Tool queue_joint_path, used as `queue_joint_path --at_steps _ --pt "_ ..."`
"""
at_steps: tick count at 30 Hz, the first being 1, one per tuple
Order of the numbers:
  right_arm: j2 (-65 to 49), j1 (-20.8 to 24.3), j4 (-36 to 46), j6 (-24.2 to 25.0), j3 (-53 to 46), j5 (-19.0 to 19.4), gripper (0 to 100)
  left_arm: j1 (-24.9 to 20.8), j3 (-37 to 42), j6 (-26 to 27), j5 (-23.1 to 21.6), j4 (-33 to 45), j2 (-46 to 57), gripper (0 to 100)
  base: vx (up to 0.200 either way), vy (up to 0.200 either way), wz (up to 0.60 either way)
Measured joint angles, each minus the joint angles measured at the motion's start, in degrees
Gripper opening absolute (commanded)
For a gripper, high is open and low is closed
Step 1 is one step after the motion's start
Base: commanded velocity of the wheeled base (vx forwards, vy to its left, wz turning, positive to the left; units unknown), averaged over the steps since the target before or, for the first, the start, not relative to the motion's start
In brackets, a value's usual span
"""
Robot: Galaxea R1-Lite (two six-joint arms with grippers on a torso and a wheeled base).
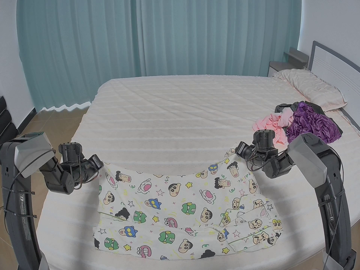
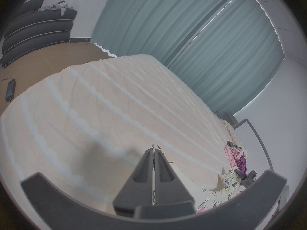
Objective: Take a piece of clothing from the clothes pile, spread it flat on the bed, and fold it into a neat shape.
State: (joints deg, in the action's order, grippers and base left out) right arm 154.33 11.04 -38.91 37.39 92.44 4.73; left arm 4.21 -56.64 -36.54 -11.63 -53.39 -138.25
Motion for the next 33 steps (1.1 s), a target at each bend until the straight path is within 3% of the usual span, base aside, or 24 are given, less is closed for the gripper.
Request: queue_joint_path --at_steps 17,33 --pt "-3.10 -0.13 -1.87 -0.24 -4.66 0.27 0 -0.18 -0.63 0.20 -0.02 -0.72 -0.23 0 0.000 0.000 0.00" --pt "-16.15 -0.96 -12.37 -0.55 -28.33 7.39 0 0.17 5.95 0.44 -0.44 -0.82 3.39 0 0.000 0.000 0.00"
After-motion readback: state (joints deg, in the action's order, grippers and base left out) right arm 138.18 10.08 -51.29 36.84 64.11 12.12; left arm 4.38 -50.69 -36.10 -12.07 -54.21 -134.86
